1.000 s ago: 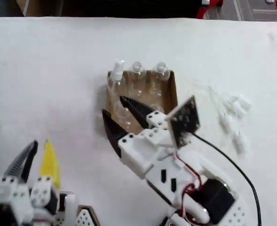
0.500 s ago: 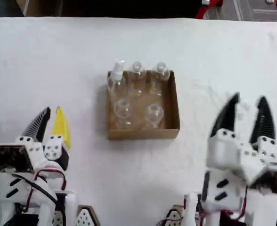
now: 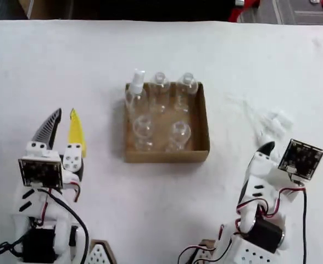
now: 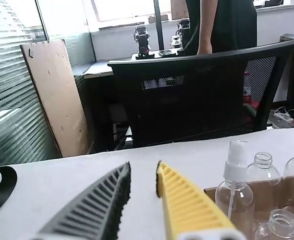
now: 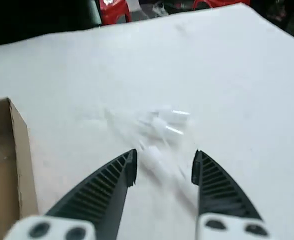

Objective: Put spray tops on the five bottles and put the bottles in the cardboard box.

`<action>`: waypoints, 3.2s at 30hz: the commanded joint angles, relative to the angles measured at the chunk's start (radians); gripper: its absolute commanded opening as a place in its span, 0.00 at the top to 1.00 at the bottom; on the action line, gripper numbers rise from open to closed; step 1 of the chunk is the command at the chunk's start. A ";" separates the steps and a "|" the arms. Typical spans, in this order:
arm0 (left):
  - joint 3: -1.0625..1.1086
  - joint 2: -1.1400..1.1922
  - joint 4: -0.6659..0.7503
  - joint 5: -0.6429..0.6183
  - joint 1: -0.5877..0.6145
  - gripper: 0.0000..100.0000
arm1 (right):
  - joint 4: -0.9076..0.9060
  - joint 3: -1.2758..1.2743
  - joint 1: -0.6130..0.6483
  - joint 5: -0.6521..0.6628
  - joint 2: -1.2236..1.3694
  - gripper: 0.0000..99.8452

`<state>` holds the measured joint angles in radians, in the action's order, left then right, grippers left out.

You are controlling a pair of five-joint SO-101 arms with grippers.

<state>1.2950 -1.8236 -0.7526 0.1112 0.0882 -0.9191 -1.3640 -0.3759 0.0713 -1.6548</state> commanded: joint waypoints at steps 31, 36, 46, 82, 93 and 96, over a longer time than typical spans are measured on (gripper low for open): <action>0.061 0.863 0.407 0.012 -0.019 0.91 | 0.036 -0.112 -0.015 0.011 0.005 0.84; 0.063 0.865 0.407 0.015 -0.019 0.91 | 0.033 -0.055 -0.015 0.006 0.007 0.84; 0.064 0.865 0.411 0.012 -0.016 0.91 | -0.133 0.358 -0.015 0.014 0.323 0.84; 0.064 0.858 0.408 0.011 -0.021 0.91 | -0.159 0.962 -0.214 -0.847 1.664 0.84; 0.064 0.858 0.408 0.011 -0.021 0.91 | -0.153 0.980 -0.209 -0.847 1.675 0.84; 0.064 0.858 0.408 0.011 -0.021 0.91 | -0.151 0.977 -0.209 -0.847 1.675 0.84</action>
<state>1.3671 -0.9659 -0.3721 0.1189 0.0790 -1.0802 -0.4112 -0.5785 -0.7664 0.0269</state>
